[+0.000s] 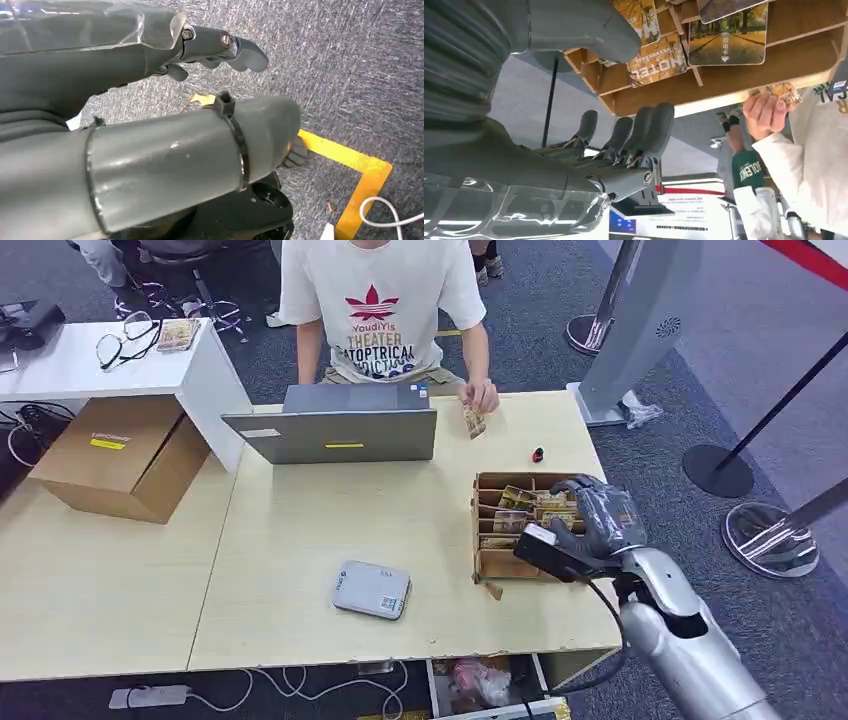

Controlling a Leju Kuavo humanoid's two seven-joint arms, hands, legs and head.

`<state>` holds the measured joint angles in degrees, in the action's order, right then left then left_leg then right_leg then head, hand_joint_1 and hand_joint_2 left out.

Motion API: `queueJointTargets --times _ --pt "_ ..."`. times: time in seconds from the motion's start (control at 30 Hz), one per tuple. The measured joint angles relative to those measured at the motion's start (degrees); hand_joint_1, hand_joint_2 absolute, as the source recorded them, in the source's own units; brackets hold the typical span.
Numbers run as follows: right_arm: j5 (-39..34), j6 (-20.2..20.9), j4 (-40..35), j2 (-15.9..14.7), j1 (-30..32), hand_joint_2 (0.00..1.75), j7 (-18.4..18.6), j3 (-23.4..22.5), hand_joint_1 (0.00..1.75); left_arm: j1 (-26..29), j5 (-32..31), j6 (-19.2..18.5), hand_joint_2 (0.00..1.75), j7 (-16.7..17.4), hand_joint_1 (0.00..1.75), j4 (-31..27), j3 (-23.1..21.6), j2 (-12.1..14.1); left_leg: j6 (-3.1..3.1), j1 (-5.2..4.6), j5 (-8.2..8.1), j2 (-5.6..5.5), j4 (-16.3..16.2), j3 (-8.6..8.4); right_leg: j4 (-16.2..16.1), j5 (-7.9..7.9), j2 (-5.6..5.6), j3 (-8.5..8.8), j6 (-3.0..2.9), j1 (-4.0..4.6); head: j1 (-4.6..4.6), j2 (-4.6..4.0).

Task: Pass the card to the sensor for recognition and then transmit it.

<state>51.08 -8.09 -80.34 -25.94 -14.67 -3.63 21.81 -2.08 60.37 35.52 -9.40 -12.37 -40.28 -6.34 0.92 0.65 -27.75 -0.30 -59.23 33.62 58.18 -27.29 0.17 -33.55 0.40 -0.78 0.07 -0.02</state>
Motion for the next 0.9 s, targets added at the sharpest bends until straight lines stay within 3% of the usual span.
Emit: queueJointTargets --times 0.13,0.3,0.37,0.47,0.6,0.77,0.9 --pt "0.0 0.8 2.3 0.3 -1.8 1.75 0.0 0.8 0.94 0.1 0.2 0.0 0.0 0.0 0.0 0.0 0.0 0.0 0.0 0.0 0.0 0.0 0.0 0.0 0.0 0.0 -0.01 0.0 0.0 0.0 -0.02 0.0" --pt "-0.4 1.9 5.6 1.0 -4.4 1.75 -0.2 2.2 0.84 0.1 0.3 0.0 0.0 0.2 0.0 0.0 0.0 0.2 0.0 0.0 0.0 -0.01 0.0 0.0 0.0 0.0 -0.01 0.0 0.0 0.0 0.0 0.0" --pt "-0.5 2.2 6.8 1.2 -5.2 1.75 -0.2 2.6 0.94 0.1 0.3 0.0 0.0 0.3 0.0 0.0 0.0 0.2 0.0 0.0 0.01 -0.03 0.0 0.0 0.0 0.0 -0.04 0.0 0.0 0.0 0.0 0.0" --pt "-0.7 2.5 8.1 1.4 -6.2 1.75 -0.3 3.2 0.93 0.1 0.3 0.0 0.0 0.3 0.0 0.0 0.0 0.3 0.0 0.0 0.01 -0.02 0.0 0.0 0.0 0.0 -0.04 0.0 0.0 0.0 -0.02 0.0" --pt "-0.9 2.8 9.5 1.5 -7.2 1.75 -0.6 3.8 0.84 0.2 0.5 0.0 0.0 0.3 0.0 0.0 0.0 0.3 0.0 0.0 0.0 -0.03 0.0 0.01 0.0 0.0 -0.04 0.0 0.0 0.0 0.0 0.0" --pt "-1.2 2.9 10.7 1.6 -8.1 1.75 -0.8 4.6 0.94 0.3 0.5 0.4 0.0 0.3 0.0 0.0 0.0 0.3 0.0 0.0 0.0 -0.03 0.0 0.01 0.0 0.0 -0.05 0.0 0.0 0.0 -0.02 0.0" --pt "-2.0 2.7 11.0 1.6 -8.3 1.75 -1.2 4.9 0.89 0.3 0.3 0.5 0.0 0.3 0.0 0.0 0.0 0.3 0.0 0.0 0.01 -0.03 0.0 0.0 0.0 0.0 -0.05 0.0 0.0 0.0 0.0 0.0"
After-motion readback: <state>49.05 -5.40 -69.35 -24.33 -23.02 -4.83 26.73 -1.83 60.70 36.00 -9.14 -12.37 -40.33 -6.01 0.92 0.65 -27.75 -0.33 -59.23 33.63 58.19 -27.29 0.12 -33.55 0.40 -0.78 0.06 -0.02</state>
